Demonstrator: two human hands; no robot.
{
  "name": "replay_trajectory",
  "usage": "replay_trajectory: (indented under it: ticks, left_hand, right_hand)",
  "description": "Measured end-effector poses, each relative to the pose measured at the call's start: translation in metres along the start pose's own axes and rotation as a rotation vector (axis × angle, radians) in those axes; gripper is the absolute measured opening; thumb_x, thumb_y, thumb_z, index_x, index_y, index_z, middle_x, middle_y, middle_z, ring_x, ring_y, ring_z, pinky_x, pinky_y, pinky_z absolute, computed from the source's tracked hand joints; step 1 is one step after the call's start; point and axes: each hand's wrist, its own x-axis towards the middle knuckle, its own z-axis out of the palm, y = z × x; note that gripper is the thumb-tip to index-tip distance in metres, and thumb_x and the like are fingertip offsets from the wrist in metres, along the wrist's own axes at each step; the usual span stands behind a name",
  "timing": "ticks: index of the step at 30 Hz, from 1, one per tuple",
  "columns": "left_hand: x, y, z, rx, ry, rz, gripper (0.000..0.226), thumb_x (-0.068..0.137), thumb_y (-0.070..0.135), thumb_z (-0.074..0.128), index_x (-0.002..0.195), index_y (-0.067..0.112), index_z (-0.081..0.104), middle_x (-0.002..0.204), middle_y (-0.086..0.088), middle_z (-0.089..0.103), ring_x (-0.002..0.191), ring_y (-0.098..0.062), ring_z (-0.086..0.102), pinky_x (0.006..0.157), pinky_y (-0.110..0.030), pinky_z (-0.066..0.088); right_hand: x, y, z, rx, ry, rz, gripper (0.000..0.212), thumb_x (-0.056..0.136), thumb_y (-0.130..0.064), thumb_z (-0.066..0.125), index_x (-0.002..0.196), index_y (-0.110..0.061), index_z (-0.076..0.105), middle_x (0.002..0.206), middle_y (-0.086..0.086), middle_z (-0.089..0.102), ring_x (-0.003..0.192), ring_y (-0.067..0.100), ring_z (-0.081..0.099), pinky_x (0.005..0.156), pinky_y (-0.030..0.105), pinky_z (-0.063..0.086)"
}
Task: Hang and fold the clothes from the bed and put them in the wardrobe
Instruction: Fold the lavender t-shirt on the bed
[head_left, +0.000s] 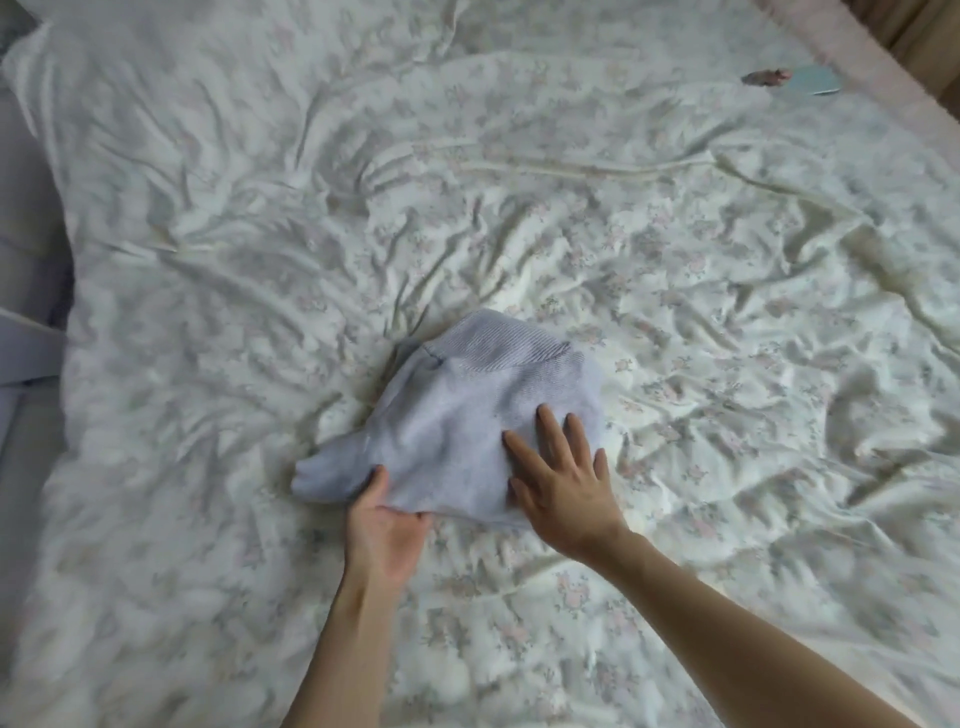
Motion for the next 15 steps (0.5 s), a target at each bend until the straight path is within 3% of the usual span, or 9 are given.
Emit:
replay_trajectory:
  ticks: [3, 5, 7, 9, 11, 13, 15]
  left_hand:
    - [0.008, 0.011, -0.011, 0.015, 0.065, 0.075, 0.041, 0.092, 0.03, 0.047, 0.128, 0.01, 0.056, 0.12, -0.006, 0.064, 0.115, -0.022, 0.058, 0.083, -0.032, 0.05]
    - [0.015, 0.018, -0.015, 0.016, 0.132, 0.127, 0.043, 0.089, 0.029, 0.052, 0.128, 0.01, 0.055, 0.117, -0.005, 0.064, 0.114, -0.023, 0.056, 0.074, -0.03, 0.053]
    - [0.019, 0.022, -0.018, 0.026, 0.184, 0.181, 0.044, 0.09, 0.028, 0.054, 0.13, 0.008, 0.054, 0.123, -0.007, 0.063, 0.114, -0.024, 0.059, 0.08, -0.037, 0.054]
    - [0.022, 0.024, -0.021, 0.047, 0.283, 0.216, 0.03, 0.093, 0.021, 0.056, 0.121, 0.009, 0.059, 0.119, -0.008, 0.064, 0.111, -0.025, 0.061, 0.084, -0.037, 0.052]
    - [0.028, 0.023, -0.029, 0.069, 0.475, 0.22, 0.014, 0.093, 0.009, 0.055, 0.105, 0.014, 0.059, 0.113, -0.008, 0.063, 0.099, -0.022, 0.063, 0.069, -0.027, 0.055]
    - [0.035, 0.023, -0.035, 0.185, 0.624, 0.273, 0.017, 0.088, 0.001, 0.055, 0.102, 0.012, 0.056, 0.113, -0.014, 0.062, 0.085, -0.02, 0.062, 0.059, -0.025, 0.055]
    - [0.039, 0.023, -0.037, 0.31, 0.696, 0.316, 0.03, 0.081, 0.003, 0.061, 0.109, 0.007, 0.053, 0.116, -0.017, 0.062, 0.088, -0.024, 0.062, 0.073, -0.037, 0.056]
  right_hand:
    - [-0.003, 0.001, 0.0, -0.026, -0.011, 0.003, 0.075, 0.078, -0.059, -0.006, 0.147, -0.039, 0.013, 0.158, 0.002, -0.011, 0.143, 0.033, -0.011, 0.109, 0.062, 0.016]
    - [-0.004, 0.001, 0.0, -0.028, -0.012, 0.005, 0.075, 0.078, -0.059, -0.004, 0.147, -0.039, 0.016, 0.158, 0.003, -0.01, 0.144, 0.033, -0.01, 0.11, 0.063, 0.015]
    - [-0.002, 0.0, -0.001, -0.016, -0.021, 0.016, 0.076, 0.077, -0.06, -0.004, 0.147, -0.039, 0.016, 0.158, 0.002, -0.011, 0.144, 0.033, -0.011, 0.111, 0.062, 0.015]
    - [-0.001, -0.001, -0.002, -0.019, -0.024, 0.018, 0.076, 0.076, -0.061, -0.005, 0.148, -0.04, 0.013, 0.158, 0.001, -0.013, 0.144, 0.032, -0.012, 0.112, 0.059, 0.017]
    - [-0.002, -0.001, -0.001, -0.03, -0.036, 0.015, 0.077, 0.075, -0.062, -0.006, 0.148, -0.041, 0.009, 0.157, 0.0, -0.016, 0.144, 0.032, -0.014, 0.113, 0.057, 0.017]
    - [-0.001, -0.001, 0.001, -0.027, -0.047, 0.022, 0.077, 0.074, -0.062, -0.007, 0.148, -0.042, 0.006, 0.157, -0.002, -0.02, 0.144, 0.03, -0.016, 0.113, 0.055, 0.017]
    - [-0.001, -0.002, 0.002, 0.02, -0.049, 0.038, 0.072, 0.078, -0.063, -0.002, 0.147, -0.043, 0.006, 0.156, -0.004, -0.021, 0.144, 0.029, -0.018, 0.114, 0.054, 0.016]
